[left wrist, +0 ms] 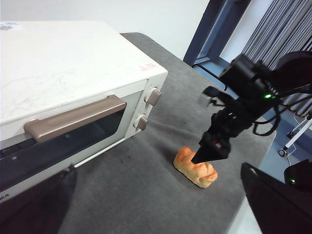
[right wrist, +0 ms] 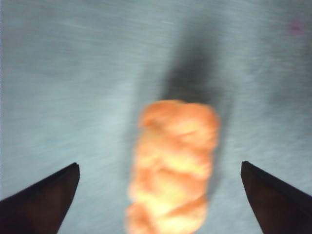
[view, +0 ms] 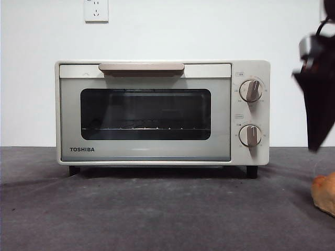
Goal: The left arm flap open the oven, the right arm pick bread and place it into oven, the left arm flap close the oven
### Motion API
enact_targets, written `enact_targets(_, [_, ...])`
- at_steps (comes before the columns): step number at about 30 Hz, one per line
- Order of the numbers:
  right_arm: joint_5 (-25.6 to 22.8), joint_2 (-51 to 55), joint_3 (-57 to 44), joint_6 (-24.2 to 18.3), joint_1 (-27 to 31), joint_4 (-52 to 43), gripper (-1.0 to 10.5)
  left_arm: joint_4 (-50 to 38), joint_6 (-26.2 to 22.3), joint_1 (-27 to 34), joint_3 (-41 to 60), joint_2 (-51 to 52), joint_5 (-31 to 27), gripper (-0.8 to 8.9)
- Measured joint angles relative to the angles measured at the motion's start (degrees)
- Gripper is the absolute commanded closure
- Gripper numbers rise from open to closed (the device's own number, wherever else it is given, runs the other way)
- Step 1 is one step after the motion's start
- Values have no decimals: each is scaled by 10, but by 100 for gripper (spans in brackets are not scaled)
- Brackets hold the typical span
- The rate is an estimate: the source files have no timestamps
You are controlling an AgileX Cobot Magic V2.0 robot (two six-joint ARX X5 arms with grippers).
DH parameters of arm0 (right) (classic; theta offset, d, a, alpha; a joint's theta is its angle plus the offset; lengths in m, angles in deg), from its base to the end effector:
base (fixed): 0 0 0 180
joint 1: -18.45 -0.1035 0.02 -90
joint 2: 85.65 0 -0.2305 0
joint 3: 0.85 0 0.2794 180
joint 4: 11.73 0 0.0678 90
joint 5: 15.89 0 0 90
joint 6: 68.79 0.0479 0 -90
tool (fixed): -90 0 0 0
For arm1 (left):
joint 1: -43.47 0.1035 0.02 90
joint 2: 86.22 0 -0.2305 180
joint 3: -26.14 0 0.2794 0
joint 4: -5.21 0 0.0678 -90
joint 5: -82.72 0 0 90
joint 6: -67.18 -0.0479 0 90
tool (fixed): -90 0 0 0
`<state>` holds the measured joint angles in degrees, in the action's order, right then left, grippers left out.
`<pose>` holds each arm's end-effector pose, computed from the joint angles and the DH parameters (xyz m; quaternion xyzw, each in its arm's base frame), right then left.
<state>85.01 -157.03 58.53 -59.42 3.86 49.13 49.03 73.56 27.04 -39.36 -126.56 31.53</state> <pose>0.2431 0.0726 0.1541 0.0450 0.6060 0.1284 0.7837 0.1803 -0.0845 0.3379 -0.0801 0.1842 -0.4479 0.8712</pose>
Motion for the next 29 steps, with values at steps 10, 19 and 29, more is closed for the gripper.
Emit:
enact_targets(10, [-15,-92,0,5,-4,-12,458,10,0,0,0,-2,0,227])
enact_targets(19, [-15,-127,0,5,-19,-25,734,12,0,0,0,-3,0,227])
enact_targets(29, [10,-98,0,5,-23,-6,813,57,1,0,0,-21,-57,296])
